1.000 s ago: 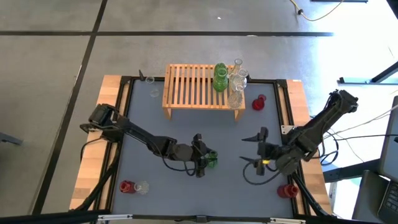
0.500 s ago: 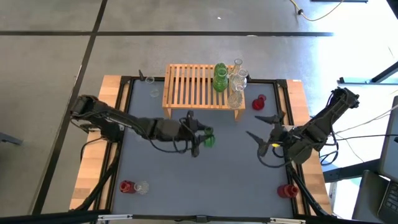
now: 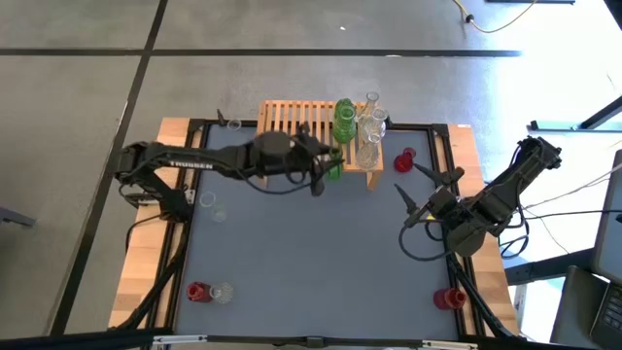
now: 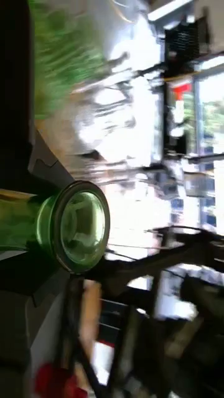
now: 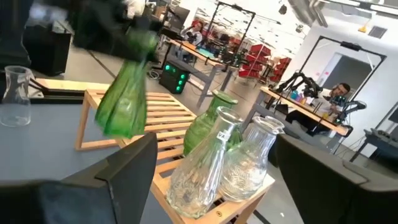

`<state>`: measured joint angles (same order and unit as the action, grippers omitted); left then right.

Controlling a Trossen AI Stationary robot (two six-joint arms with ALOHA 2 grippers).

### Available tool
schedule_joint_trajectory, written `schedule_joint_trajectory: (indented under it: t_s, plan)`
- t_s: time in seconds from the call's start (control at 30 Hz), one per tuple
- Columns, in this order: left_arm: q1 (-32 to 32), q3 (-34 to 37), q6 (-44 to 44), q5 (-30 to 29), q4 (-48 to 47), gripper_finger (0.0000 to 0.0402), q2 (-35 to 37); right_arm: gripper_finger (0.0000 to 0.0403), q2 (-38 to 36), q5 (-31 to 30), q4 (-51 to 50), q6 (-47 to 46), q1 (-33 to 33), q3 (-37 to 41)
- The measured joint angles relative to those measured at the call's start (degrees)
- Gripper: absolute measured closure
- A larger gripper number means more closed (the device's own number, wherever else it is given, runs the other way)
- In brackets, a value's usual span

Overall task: Sort vases onto shelf
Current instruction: Put the green vase on the shelf aligned with the other green vase

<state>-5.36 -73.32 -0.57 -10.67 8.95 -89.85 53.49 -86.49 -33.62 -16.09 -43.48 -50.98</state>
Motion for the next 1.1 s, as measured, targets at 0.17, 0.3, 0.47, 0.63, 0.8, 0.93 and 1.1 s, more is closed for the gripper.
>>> schedule_joint_trajectory:
  t_s: [0.17, 0.3, 0.47, 0.63, 0.8, 0.93, 1.1]
  plan:
    - [-3.5, -1.5, -0.1, 3.6, 0.0, 0.0275, 0.1, 0.0086, 0.0, 0.3, 0.8, -0.5, 0.0, 0.0]
    - [-5.5, -1.9, 0.3, 5.5, 0.2, 0.0275, 0.1, 0.0086, 0.0, 1.1, 0.9, -2.3, 0.0, 0.0]
    - [-6.7, -2.0, 0.4, 6.6, -0.2, 0.0275, 0.1, 0.0086, 0.0, 9.5, 0.3, -4.0, 0.0, 0.0]
    - [-7.6, -2.4, 1.5, 7.7, -0.7, 0.0275, 0.1, 0.0086, 0.0, 10.9, 0.3, -3.4, 0.0, 0.0]
    - [-7.7, -6.3, 0.9, 7.4, -0.9, 0.0275, -2.8, 0.0086, 0.0, 7.4, -0.1, -2.9, 0.0, 0.0]
    - [-7.7, -11.1, 0.1, 7.3, -3.5, 0.0275, -6.7, 0.0086, 0.0, 6.5, -1.3, -2.8, 0.0, 0.1]
    - [-7.8, -12.3, 0.0, 4.7, -3.6, 0.0275, -9.4, 0.0086, 0.1, 6.7, -2.5, -2.7, 0.0, 0.1]
